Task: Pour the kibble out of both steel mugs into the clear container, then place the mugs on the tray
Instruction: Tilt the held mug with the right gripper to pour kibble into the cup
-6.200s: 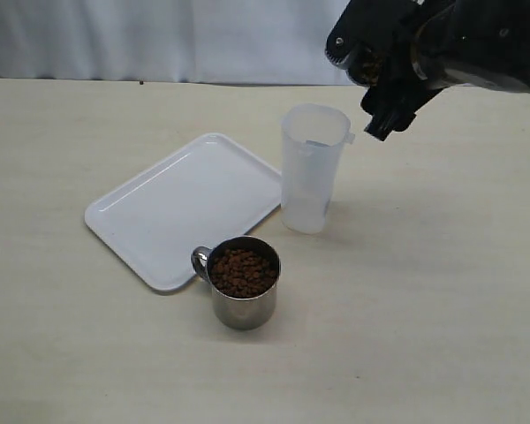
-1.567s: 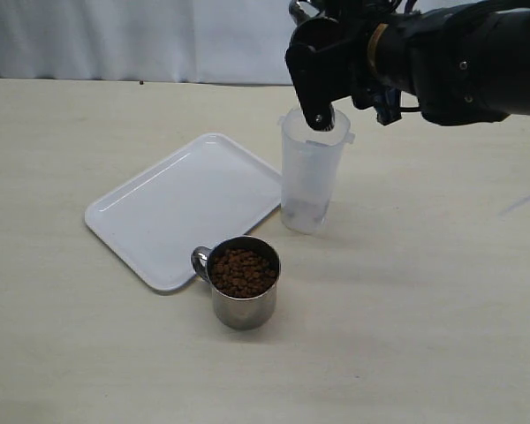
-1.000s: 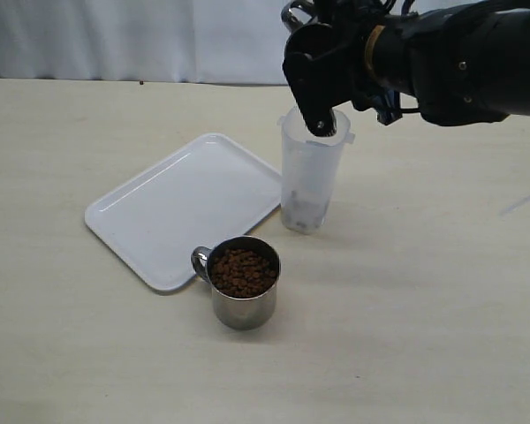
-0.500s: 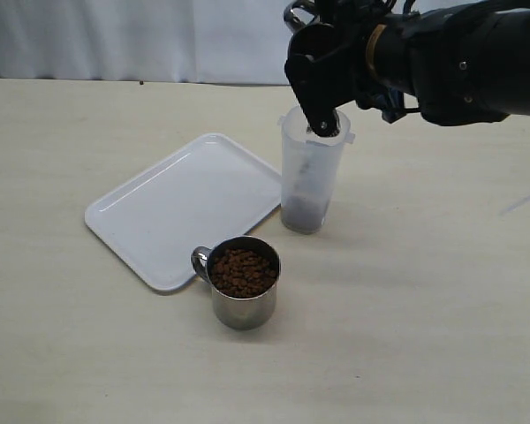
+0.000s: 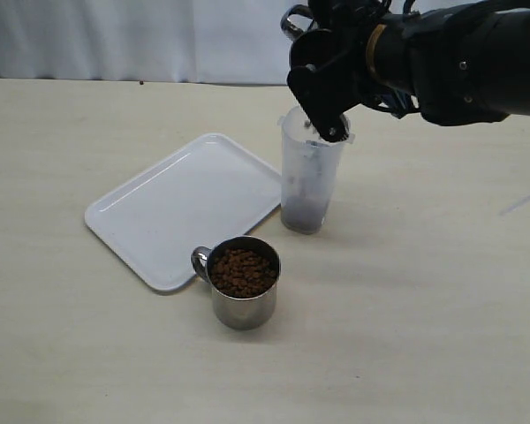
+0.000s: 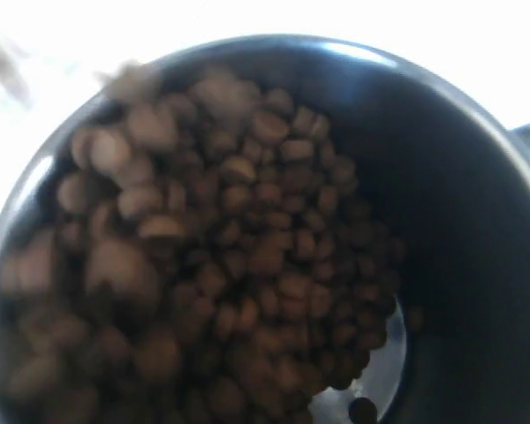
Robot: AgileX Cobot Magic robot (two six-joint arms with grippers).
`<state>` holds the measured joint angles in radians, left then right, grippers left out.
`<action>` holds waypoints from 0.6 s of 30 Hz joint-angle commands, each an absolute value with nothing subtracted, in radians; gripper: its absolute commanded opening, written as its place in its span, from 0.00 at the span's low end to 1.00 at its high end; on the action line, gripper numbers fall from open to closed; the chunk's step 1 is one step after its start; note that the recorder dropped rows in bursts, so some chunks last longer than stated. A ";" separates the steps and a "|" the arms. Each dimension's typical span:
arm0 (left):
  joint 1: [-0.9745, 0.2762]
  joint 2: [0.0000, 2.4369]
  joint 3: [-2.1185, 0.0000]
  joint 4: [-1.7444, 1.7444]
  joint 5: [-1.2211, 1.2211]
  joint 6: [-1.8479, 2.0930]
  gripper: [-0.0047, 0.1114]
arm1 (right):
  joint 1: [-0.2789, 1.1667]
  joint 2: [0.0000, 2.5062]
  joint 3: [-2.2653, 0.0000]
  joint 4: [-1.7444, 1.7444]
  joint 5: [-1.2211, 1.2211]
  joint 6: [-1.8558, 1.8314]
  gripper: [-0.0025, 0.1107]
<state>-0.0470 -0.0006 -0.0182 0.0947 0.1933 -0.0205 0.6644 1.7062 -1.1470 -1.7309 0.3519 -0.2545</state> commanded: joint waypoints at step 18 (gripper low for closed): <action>-0.047 0.000 -0.027 0.093 0.186 -0.022 0.04 | 0.666 1.696 -1.150 -1.744 0.371 -0.336 0.06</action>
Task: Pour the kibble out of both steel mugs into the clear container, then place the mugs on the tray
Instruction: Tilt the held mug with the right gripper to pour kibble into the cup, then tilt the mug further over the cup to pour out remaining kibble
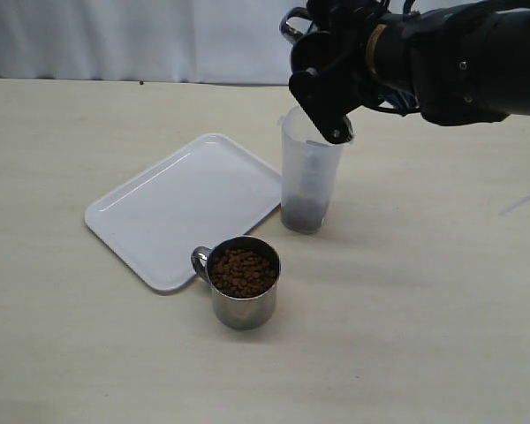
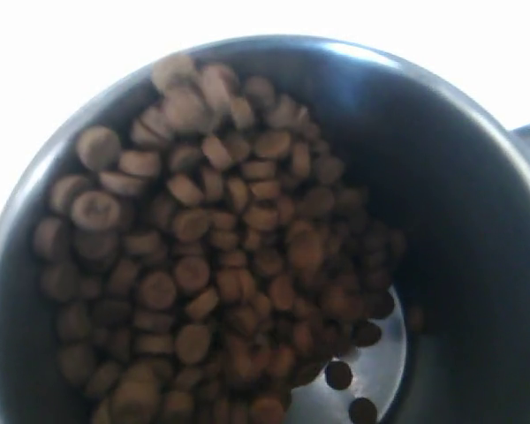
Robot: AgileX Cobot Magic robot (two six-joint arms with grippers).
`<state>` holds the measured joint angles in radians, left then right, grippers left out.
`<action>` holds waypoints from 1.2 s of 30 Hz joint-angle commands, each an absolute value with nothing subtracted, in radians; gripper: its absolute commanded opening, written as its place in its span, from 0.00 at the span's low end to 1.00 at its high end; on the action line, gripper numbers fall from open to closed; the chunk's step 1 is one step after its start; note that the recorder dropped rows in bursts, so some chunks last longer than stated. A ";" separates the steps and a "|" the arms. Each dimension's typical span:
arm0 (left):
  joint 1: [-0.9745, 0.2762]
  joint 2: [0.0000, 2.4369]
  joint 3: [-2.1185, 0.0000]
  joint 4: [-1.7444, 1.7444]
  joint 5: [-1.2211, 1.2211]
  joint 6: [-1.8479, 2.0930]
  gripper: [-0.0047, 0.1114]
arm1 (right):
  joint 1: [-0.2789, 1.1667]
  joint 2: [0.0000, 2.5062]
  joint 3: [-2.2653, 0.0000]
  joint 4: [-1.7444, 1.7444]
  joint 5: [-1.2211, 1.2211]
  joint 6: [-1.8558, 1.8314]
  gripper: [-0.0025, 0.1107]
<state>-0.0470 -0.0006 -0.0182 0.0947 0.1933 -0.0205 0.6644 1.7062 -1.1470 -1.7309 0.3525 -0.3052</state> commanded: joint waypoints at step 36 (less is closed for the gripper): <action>-0.047 0.000 -0.027 0.095 0.182 -0.022 0.04 | 0.666 1.696 -1.150 -1.744 0.397 -0.278 0.06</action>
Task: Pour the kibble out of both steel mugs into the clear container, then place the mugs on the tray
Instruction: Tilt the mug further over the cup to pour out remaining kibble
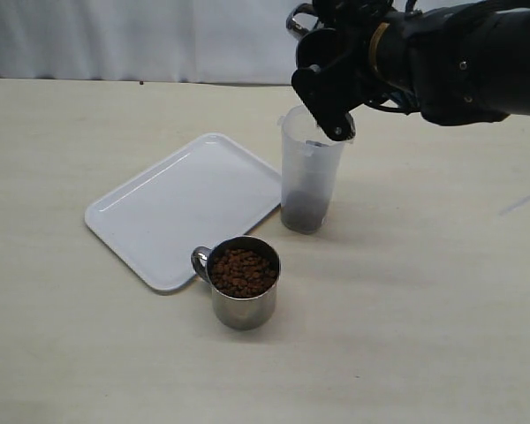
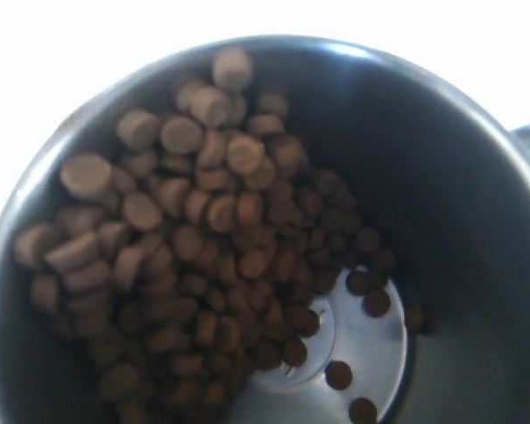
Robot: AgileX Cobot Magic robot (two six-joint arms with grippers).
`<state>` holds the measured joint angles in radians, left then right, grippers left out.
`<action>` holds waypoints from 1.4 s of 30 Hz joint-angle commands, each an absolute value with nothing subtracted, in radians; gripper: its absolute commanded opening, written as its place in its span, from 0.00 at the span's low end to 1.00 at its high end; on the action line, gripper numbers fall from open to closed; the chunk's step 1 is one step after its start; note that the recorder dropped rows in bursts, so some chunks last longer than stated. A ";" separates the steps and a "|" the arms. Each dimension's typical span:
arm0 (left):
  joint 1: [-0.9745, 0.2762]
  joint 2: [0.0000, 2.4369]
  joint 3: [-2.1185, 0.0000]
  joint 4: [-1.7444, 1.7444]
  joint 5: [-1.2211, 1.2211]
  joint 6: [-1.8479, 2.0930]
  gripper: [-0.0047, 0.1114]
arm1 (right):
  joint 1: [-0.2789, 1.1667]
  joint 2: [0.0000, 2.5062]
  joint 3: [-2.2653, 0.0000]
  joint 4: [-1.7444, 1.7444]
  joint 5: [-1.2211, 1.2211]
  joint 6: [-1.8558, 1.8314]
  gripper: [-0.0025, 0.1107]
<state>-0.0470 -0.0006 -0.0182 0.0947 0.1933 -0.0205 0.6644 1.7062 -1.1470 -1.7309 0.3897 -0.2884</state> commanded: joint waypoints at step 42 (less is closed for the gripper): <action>-0.047 0.000 -0.027 0.094 0.182 -0.022 0.04 | 0.750 1.750 -1.171 -1.744 0.596 -0.247 0.06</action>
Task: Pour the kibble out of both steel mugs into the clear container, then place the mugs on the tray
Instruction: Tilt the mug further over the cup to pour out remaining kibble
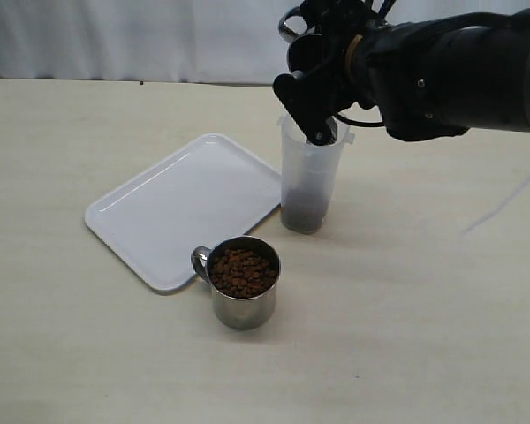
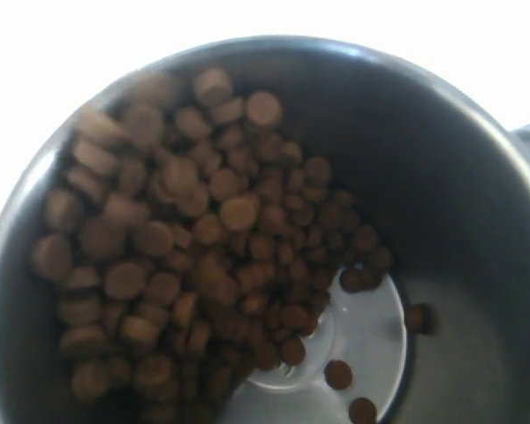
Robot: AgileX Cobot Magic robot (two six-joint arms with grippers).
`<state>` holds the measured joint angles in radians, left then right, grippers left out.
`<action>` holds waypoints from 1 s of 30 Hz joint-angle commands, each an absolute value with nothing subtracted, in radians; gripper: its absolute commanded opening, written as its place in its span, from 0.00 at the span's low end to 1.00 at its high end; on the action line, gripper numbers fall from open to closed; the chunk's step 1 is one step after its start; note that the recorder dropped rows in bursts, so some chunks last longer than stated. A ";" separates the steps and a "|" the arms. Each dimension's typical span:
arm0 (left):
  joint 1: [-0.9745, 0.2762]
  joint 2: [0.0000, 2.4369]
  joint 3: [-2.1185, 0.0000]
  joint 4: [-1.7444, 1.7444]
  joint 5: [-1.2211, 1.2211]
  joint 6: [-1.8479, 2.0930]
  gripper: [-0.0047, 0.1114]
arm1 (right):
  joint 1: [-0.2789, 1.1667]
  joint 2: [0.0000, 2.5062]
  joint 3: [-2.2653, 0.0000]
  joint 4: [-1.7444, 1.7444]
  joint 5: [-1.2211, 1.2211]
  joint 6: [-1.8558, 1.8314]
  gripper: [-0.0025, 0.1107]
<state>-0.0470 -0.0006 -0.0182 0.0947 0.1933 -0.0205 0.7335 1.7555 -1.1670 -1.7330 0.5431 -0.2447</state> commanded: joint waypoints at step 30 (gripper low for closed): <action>-0.047 0.000 -0.027 0.092 0.182 -0.022 0.04 | 0.781 1.750 -1.149 -1.744 0.664 -0.327 0.06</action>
